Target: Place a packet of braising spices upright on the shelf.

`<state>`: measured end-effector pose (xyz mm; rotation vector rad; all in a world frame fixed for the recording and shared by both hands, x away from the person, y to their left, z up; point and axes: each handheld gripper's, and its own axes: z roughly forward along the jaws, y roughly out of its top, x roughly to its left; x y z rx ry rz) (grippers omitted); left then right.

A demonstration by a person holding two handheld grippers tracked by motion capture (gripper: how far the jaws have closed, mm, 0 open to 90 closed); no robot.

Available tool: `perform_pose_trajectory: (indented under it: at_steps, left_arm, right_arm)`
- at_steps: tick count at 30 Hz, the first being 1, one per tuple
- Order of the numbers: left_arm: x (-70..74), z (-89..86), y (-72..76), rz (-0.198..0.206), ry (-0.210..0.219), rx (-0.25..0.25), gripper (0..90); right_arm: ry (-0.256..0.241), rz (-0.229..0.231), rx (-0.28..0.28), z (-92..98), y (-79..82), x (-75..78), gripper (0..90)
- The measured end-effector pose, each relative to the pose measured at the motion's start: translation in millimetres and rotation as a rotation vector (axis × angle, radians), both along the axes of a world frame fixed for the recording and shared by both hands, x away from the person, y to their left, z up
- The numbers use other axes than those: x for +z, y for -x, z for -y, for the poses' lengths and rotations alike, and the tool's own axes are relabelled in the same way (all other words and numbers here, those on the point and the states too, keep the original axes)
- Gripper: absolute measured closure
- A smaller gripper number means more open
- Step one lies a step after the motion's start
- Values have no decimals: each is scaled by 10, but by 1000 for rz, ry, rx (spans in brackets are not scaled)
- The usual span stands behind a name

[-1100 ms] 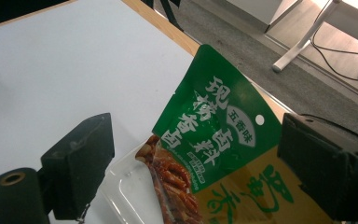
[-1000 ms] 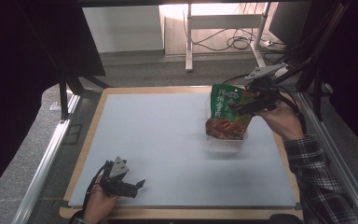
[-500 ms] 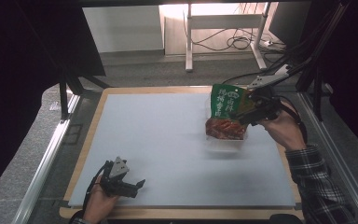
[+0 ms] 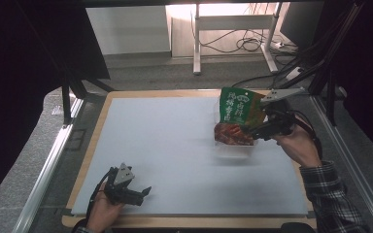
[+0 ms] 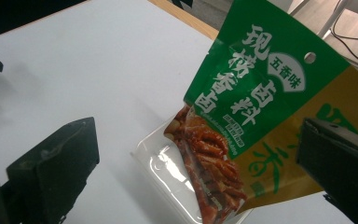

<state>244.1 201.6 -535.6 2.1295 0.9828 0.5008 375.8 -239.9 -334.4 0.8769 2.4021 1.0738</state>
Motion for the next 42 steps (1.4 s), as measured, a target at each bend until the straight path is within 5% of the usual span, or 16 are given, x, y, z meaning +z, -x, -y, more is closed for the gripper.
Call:
perform_pose_trajectory:
  at_steps: [16,42]
  left_arm:
    - [4,5,2,-1,4,-1,0]
    - [22,3,10,-8,42,-7,0]
  right_arm:
    - [23,26,27,50,312,-231,0]
    - [-62,2,-31,198,741,-937,0]
